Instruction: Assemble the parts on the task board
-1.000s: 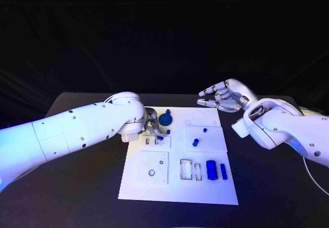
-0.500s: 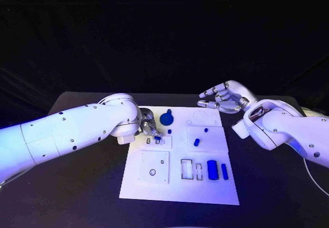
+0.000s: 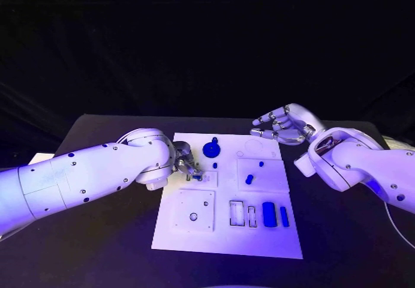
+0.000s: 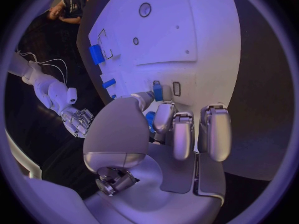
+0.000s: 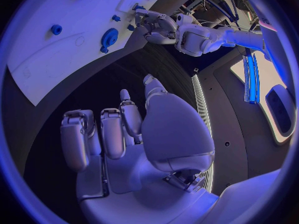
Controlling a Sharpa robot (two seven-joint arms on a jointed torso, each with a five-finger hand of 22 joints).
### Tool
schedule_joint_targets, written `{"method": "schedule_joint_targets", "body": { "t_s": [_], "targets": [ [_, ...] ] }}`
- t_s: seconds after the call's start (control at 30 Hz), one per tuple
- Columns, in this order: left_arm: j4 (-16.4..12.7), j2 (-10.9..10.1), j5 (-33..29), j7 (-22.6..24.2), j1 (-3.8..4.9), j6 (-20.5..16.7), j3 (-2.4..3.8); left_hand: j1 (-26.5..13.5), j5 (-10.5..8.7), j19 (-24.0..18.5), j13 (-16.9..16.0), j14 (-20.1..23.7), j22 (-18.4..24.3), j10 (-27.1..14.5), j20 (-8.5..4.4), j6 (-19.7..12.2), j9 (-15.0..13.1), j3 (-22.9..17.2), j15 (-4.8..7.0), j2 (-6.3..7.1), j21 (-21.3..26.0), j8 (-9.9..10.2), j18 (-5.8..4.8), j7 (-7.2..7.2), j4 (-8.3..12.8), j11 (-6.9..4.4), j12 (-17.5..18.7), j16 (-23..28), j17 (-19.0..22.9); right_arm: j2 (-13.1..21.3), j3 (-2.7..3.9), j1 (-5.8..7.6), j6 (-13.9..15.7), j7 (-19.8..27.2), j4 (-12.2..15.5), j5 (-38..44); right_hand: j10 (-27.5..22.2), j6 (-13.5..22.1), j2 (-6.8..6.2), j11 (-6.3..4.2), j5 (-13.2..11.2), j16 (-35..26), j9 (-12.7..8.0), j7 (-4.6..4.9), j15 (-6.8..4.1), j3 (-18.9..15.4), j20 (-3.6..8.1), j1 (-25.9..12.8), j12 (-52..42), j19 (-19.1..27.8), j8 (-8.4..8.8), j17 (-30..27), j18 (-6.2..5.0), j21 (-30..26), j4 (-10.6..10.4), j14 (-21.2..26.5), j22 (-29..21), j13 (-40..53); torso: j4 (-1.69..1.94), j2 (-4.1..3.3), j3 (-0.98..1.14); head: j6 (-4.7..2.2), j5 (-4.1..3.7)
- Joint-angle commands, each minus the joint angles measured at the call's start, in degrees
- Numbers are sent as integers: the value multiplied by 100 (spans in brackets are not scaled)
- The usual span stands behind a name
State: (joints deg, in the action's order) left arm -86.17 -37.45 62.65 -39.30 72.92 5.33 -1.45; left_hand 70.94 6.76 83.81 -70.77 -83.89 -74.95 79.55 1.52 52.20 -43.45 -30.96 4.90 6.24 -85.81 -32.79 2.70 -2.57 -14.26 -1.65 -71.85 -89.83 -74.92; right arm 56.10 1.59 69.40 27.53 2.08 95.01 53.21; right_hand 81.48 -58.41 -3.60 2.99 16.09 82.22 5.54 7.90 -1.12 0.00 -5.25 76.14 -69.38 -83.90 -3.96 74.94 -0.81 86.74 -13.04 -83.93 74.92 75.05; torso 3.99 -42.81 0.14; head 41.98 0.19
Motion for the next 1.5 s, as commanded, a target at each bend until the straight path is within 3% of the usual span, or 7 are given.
{"method": "schedule_joint_targets", "body": {
  "t_s": [0.03, 0.43, 0.9, 1.5],
  "targets": [
    [-52, -6, 433, 103, -49, -385, 3, -46, -24, 226, -14, -611, -852, 40, 29, 19, 10, -757, -29, 15, -21, -25, -107, 9, 750, 7, -27, -17, -1508, 2, 1, -7, -70, 28, 3, 60, -37, -35, 48, -5, 13, -40, 9, -7, 1, -22, -8, 1, 17, -122, -14, 516, -83, -23, -3, -360, 917, 319, -5, -5, -2, 3, 10],
    [-109, 11, 525, 100, -142, -438, 3, -65, -50, 240, -35, -611, -875, 57, 28, 28, 2, -772, -27, 11, -35, -27, -112, 11, 756, 6, -48, -17, -1508, -3, 1, -14, -79, 44, -2, 0, -37, -35, 54, -5, 24, -40, 10, -6, 1, -30, -7, -6, 18, -121, -13, 517, -83, -25, -10, -361, 915, 317, -15, -7, 1, 11, 19],
    [-125, -1, 529, -64, -150, 194, 3, -67, -81, 260, -60, -611, -907, 79, 26, 34, -11, -807, -24, 17, -53, -24, -120, 18, 803, -1, -74, -17, -1508, 2, 1, -16, -106, 51, 1, -12, -36, -36, 61, -5, 32, -40, 11, -7, 1, -38, -7, -15, 16, -121, -13, 518, -83, -26, -18, -362, 914, 318, -11, -5, 2, 42, 13],
    [-112, -20, 530, -166, -151, 375, 3, -66, -86, 278, -74, -611, -938, 92, 23, 50, -23, -826, -22, 26, -72, -32, -127, 22, 838, -5, -88, -17, -1508, 12, 1, -18, -123, 49, 4, 14, -36, -36, 61, -5, 32, -40, 11, -7, 1, -38, -7, -15, 16, -121, -13, 518, -83, -26, -18, -362, 914, 318, -14, -7, 1, 40, 22]
  ]
}}
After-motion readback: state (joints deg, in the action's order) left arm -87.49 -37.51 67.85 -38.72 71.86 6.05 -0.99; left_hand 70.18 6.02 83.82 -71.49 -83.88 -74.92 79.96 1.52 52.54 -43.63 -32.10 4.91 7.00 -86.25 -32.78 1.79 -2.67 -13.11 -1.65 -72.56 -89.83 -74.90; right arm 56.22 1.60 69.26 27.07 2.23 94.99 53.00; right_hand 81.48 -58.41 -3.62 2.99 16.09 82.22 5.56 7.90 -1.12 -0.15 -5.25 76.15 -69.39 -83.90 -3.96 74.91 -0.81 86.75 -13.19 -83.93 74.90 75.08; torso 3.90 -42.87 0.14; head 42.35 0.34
